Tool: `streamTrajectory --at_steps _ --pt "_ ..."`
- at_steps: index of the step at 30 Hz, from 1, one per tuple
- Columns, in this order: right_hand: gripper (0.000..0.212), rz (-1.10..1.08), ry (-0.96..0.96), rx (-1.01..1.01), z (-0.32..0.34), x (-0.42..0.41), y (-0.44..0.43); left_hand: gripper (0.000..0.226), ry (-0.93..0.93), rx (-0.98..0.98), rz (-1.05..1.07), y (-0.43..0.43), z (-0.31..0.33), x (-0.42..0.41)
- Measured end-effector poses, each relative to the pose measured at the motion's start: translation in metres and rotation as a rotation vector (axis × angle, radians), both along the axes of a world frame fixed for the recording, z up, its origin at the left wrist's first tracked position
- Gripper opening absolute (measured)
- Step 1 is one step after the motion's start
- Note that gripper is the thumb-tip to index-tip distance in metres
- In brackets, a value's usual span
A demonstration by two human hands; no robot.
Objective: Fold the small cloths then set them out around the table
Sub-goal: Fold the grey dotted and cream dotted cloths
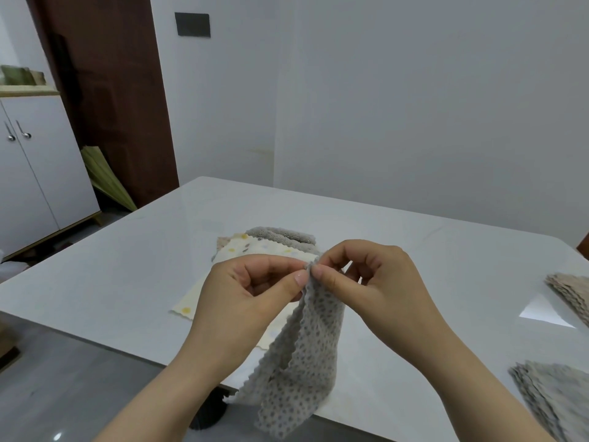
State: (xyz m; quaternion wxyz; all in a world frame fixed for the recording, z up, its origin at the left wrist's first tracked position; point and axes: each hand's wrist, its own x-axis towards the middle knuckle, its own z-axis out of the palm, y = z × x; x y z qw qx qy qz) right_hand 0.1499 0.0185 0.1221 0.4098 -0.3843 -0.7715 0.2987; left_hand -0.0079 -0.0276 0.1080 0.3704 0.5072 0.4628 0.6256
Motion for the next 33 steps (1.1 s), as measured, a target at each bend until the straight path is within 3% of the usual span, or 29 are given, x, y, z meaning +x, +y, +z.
streamTrajectory --at_steps 9,17,26,33 --pt "0.013 0.040 -0.027 0.025 0.000 0.003 0.004 0.010 0.023 -0.010 0.025 0.007 -0.003 -0.003" --pt "0.010 -0.037 -0.329 0.167 0.006 0.032 0.020 0.010 0.054 -0.001 0.147 0.015 0.001 -0.016" --pt "0.019 -0.081 -0.322 0.220 0.007 0.038 0.020 0.012 0.076 0.009 0.224 0.021 -0.004 -0.025" --pt "0.012 -0.131 -0.404 0.236 0.012 0.028 0.020 0.010 0.096 0.116 0.231 0.018 -0.002 -0.022"
